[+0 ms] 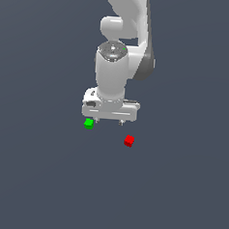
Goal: Stack the red cube on top of the green cube.
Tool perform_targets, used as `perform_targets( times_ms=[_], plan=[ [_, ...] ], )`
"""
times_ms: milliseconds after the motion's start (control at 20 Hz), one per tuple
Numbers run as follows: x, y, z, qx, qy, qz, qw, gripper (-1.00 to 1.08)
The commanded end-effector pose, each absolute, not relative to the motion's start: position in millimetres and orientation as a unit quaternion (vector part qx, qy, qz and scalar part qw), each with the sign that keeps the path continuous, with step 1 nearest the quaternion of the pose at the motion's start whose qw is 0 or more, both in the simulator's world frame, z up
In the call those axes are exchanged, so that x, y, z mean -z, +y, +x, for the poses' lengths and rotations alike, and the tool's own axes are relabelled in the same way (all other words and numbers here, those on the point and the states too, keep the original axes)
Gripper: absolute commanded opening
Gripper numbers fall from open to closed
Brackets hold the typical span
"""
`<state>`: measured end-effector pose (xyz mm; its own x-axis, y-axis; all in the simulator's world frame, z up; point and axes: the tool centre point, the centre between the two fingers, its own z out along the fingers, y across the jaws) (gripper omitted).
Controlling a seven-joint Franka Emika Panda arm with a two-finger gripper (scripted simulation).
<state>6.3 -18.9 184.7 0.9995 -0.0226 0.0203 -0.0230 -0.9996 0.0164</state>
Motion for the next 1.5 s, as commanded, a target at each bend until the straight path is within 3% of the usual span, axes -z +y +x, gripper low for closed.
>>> perform_targets(
  times_ms=[0,600,1450],
  plan=[
    [-184.7,-18.9,6.3,-0.01,-0.011,1.0,0.008,1.0],
    [-165.4,-2.1,2.0,-0.008,-0.047,0.999,0.007,1.0],
    [-90.2,65.9,-1.2,-0.002,-0.182,0.983,0.002,1.0]
  ],
)
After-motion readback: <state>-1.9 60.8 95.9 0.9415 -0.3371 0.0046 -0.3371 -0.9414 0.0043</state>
